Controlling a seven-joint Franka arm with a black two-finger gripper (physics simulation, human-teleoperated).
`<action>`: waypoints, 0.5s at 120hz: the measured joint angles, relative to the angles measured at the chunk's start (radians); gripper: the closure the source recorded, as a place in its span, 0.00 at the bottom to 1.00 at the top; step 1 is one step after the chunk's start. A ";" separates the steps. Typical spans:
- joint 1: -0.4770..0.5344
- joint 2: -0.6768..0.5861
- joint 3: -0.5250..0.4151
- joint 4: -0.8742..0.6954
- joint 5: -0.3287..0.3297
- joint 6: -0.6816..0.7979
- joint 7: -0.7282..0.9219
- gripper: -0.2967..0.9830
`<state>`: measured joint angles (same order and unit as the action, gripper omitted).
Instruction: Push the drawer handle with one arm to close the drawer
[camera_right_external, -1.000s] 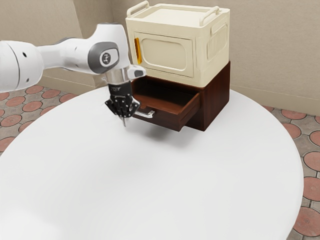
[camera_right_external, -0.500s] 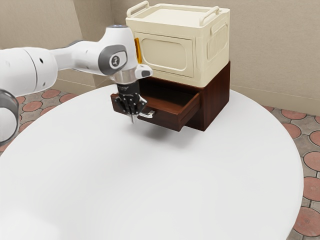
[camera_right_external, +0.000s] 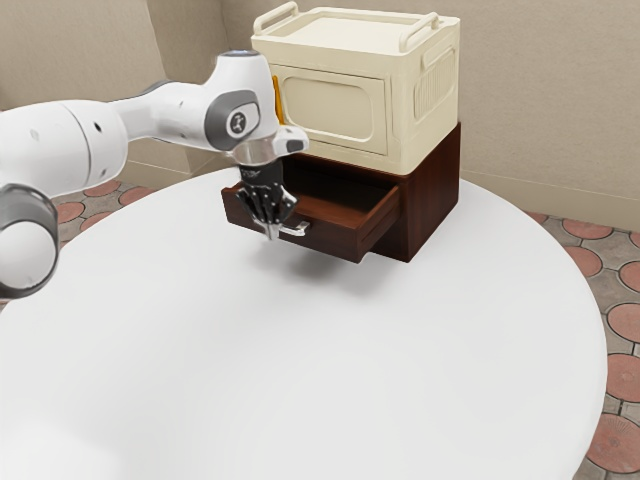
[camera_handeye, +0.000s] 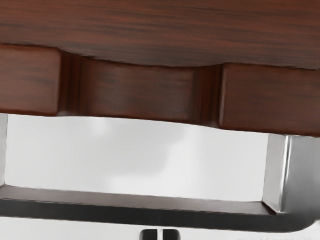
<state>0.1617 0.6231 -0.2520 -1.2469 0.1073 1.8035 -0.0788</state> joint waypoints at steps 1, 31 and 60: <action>-0.001 0.000 0.000 0.001 0.000 0.000 0.002 0.85; -0.020 0.030 0.014 0.052 0.001 0.009 0.057 0.85; -0.023 0.053 0.022 0.086 0.000 0.023 0.102 0.85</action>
<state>0.1390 0.6765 -0.2304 -1.1612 0.1076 1.8263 0.0227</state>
